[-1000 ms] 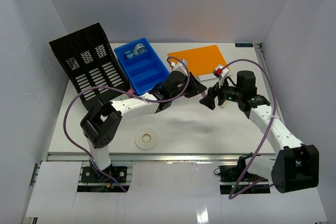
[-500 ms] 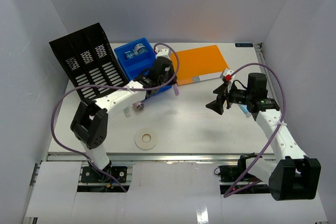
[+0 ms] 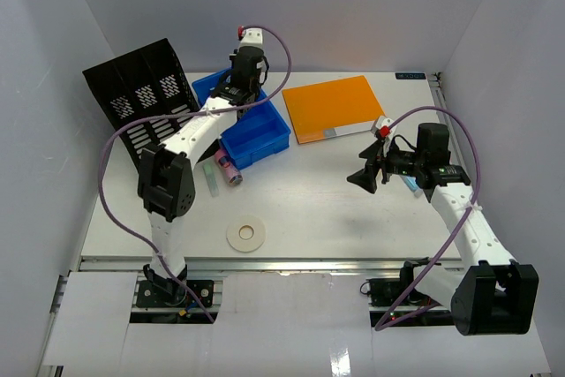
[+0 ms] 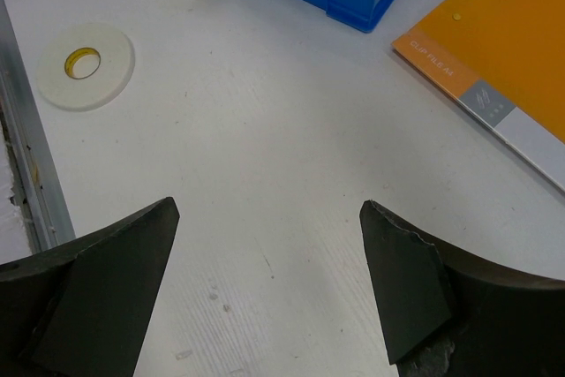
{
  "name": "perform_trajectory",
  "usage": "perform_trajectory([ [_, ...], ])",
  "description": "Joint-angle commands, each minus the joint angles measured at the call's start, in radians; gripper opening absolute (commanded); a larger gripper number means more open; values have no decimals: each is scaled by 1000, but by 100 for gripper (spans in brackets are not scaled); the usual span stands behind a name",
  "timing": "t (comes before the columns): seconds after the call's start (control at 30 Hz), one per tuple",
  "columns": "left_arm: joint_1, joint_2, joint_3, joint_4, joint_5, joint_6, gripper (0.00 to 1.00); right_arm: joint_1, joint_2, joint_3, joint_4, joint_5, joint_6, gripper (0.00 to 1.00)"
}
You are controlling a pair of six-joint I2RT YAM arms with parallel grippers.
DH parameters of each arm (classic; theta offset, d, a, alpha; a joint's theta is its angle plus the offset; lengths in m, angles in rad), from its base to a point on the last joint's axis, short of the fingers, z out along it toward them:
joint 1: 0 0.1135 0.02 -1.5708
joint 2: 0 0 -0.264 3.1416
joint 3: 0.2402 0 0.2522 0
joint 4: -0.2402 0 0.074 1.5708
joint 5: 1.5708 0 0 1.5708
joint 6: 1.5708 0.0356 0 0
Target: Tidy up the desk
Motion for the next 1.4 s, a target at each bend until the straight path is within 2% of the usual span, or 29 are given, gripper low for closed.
perform_trajectory([
  [0.0, 12, 130, 109, 30, -103, 236, 0, -10, 5, 14, -6, -20, -12, 90],
  [0.2, 24, 220, 88, 286, -195, 467, 0, -21, 12, 12, -6, -23, -14, 90],
  [0.3, 35, 227, 57, 331, -191, 492, 0, -26, 16, 11, -6, -31, -14, 90],
  [0.5, 56, 221, -4, 321, -157, 481, 0, -30, 25, 8, -6, -32, -14, 90],
  [0.6, 62, 220, -42, 294, -142, 459, 15, -39, 26, 8, -5, -32, -11, 90],
  [0.83, 68, 219, -43, 196, -122, 383, 70, -82, 23, 4, -6, -51, -9, 90],
  [0.93, 68, 198, -24, 132, -104, 335, 85, -111, 24, 0, -6, -52, -11, 90],
  [1.1, 60, 104, 6, 14, -32, 208, 87, -140, 37, -8, -16, -53, -31, 90],
  [1.23, 59, -22, 24, -135, 133, 5, 90, -148, 78, -8, -25, 16, -17, 90],
  [1.27, 58, -90, -14, -152, 216, -30, 91, -149, 86, -7, -24, 38, -11, 90],
  [1.37, 60, -235, -145, -152, 347, -132, 95, -149, 106, -1, -19, 143, 20, 90],
])
